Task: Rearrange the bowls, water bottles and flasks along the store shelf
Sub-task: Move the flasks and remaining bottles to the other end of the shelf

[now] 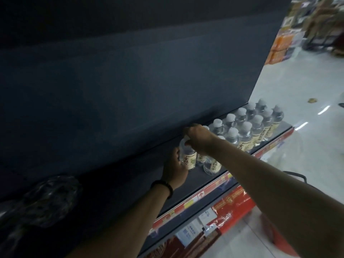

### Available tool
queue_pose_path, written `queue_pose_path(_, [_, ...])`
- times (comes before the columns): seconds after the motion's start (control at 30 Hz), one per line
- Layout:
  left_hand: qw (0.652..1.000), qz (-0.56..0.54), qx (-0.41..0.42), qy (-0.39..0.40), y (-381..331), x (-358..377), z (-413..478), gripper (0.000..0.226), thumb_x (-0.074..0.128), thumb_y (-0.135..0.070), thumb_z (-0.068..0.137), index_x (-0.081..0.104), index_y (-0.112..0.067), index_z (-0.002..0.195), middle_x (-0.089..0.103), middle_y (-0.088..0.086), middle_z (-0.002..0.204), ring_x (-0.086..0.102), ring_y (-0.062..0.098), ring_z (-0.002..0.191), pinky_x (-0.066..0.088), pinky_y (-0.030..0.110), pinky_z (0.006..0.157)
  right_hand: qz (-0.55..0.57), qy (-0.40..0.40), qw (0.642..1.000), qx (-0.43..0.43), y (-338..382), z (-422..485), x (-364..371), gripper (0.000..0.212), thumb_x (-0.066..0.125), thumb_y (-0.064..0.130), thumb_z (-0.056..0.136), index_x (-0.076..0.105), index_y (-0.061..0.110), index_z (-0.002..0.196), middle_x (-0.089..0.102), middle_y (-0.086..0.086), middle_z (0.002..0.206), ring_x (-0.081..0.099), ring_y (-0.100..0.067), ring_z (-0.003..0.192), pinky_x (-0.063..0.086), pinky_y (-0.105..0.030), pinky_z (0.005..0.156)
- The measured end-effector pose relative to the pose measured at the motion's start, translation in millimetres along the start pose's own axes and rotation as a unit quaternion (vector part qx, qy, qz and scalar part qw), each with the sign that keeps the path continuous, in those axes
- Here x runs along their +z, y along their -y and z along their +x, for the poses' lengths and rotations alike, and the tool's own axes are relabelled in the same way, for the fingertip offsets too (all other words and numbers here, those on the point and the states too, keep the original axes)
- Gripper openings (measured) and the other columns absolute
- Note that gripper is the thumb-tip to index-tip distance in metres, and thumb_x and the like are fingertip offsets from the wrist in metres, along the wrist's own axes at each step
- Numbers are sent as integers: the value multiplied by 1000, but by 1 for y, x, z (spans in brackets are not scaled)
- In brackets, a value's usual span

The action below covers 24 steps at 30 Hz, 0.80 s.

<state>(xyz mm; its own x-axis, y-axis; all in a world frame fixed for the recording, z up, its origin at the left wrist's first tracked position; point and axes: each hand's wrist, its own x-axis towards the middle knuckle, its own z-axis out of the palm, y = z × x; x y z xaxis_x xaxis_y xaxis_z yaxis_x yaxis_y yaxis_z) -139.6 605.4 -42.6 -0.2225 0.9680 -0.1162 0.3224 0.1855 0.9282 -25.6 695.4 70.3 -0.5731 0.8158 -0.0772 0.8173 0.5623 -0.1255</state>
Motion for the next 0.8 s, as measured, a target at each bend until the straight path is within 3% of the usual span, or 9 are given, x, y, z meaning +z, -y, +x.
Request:
queue_pose_path(0.07, [1000,6,9,8,-3,1,-2,50,62,-1,97,53,-32,136,52,-28,107,60,-5,95,59,29,86,-13,10,1000,2,0,0,-3,24,71,20,100,69,7,119,69,-11,117,68,-26,110,53,-34,83])
queue_pose_path(0.23, [999,4,3,35,-6,-4,-7,55,69,-5,95,49,-38,135,58,-27,104,66,-1,98,62,32,88,-36,13,999,8,7,-5,-6,25,67,23,101,67,9,122,64,-10,115,67,-30,110,48,-35,78])
queue_pose_path(0.33, [998,29,3,58,-5,-23,-17,61,74,-16,90,50,-34,143,62,-20,125,67,8,115,61,39,100,-69,-6,997,18,25,-11,-11,40,65,32,101,62,13,136,56,-17,133,57,-37,125,52,-42,93])
queue_pose_path(0.43, [988,123,-7,90,1,-60,-38,64,76,-25,91,51,-21,150,59,-8,142,61,15,127,54,42,110,-62,-19,998,-10,58,-14,-20,44,61,31,100,56,16,141,54,-17,137,52,-39,132,52,-47,103])
queue_pose_path(0.57, [969,241,-6,52,2,-147,-79,32,73,-27,99,69,-17,129,73,1,125,70,16,109,57,33,97,-57,-4,993,-102,129,-15,-21,52,54,35,106,42,13,151,51,-18,140,55,-39,132,52,-46,101])
queue_pose_path(0.8, [895,437,-36,-84,13,-329,-202,21,71,-42,95,80,-23,98,80,-5,101,72,16,98,56,28,93,-42,-17,966,-254,305,-23,-8,59,50,49,108,44,12,154,55,-16,140,57,-36,126,54,-46,98])
